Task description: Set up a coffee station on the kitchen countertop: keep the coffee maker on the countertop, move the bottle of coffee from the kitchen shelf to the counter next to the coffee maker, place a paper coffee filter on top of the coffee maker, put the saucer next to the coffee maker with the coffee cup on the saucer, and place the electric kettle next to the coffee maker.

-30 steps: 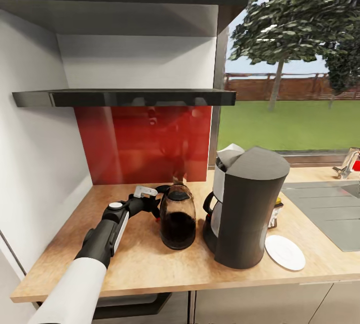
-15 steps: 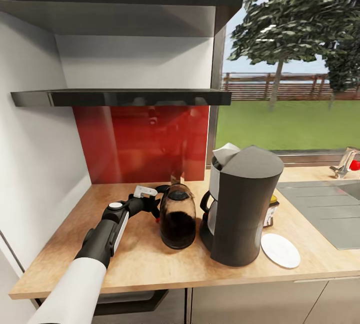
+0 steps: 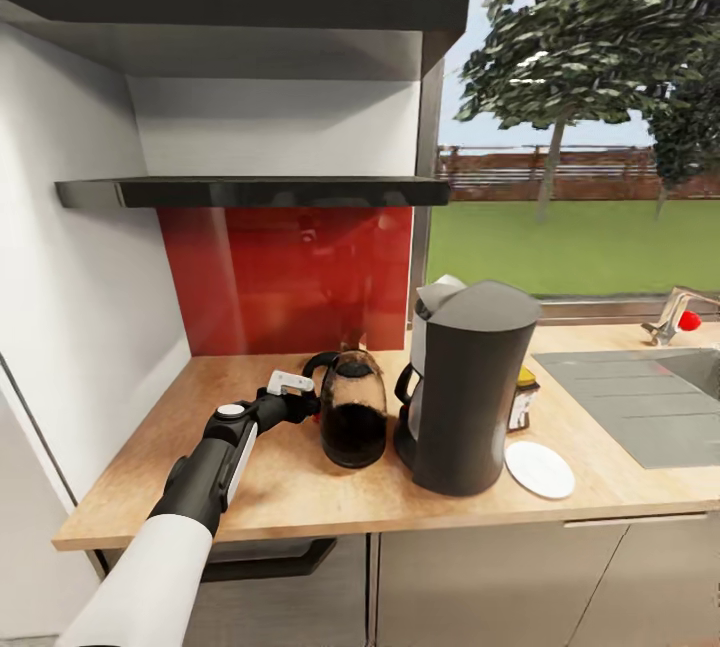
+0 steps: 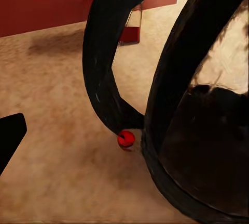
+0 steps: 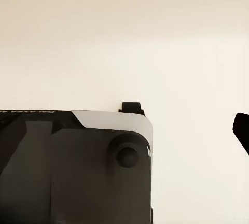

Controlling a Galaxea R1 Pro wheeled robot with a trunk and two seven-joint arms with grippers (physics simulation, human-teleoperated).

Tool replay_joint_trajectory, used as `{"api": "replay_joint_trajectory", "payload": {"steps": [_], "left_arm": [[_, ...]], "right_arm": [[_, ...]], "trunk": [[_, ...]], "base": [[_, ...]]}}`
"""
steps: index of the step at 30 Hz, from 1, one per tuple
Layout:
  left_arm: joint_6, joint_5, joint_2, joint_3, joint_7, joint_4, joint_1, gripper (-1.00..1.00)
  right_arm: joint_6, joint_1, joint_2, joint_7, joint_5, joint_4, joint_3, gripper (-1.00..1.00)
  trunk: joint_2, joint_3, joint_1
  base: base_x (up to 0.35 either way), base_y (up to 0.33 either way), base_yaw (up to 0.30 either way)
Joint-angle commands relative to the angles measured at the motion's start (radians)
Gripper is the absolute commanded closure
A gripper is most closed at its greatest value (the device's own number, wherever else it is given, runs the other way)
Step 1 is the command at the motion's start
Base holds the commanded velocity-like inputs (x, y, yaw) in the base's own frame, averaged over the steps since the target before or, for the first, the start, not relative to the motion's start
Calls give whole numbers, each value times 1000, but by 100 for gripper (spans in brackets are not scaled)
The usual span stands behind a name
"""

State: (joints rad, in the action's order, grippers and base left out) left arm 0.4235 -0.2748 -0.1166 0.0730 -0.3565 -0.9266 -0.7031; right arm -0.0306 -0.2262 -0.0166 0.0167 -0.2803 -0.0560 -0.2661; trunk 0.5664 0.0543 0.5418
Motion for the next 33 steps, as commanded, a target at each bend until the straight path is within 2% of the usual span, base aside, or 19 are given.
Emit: {"api": "replay_joint_trajectory", "payload": {"steps": [1, 13, 22, 33], "left_arm": [[3, -10, -2, 5, -10, -1, -1, -100], [3, -9, -2, 5, -10, -1, -1, -100], [4, -9, -1, 6, -10, -2, 0, -100], [3, -10, -2, 5, -10, -2, -1, -100]], "right_arm": [[-3, -1, 0, 2, -10, 1, -8, -100], [-3, -1, 0, 2, -10, 1, -8, -100], [-3, -1, 0, 2, -10, 1, -8, -100], [-3, -1, 0, 2, -10, 1, -8, -100]], "trunk": [[2, 2, 0], [2, 2, 0], [2, 2, 0], [2, 2, 0]], "base": [[-33, -10, 0], [-6, -1, 0], [-225, 37, 0], [-38, -4, 0]]}}
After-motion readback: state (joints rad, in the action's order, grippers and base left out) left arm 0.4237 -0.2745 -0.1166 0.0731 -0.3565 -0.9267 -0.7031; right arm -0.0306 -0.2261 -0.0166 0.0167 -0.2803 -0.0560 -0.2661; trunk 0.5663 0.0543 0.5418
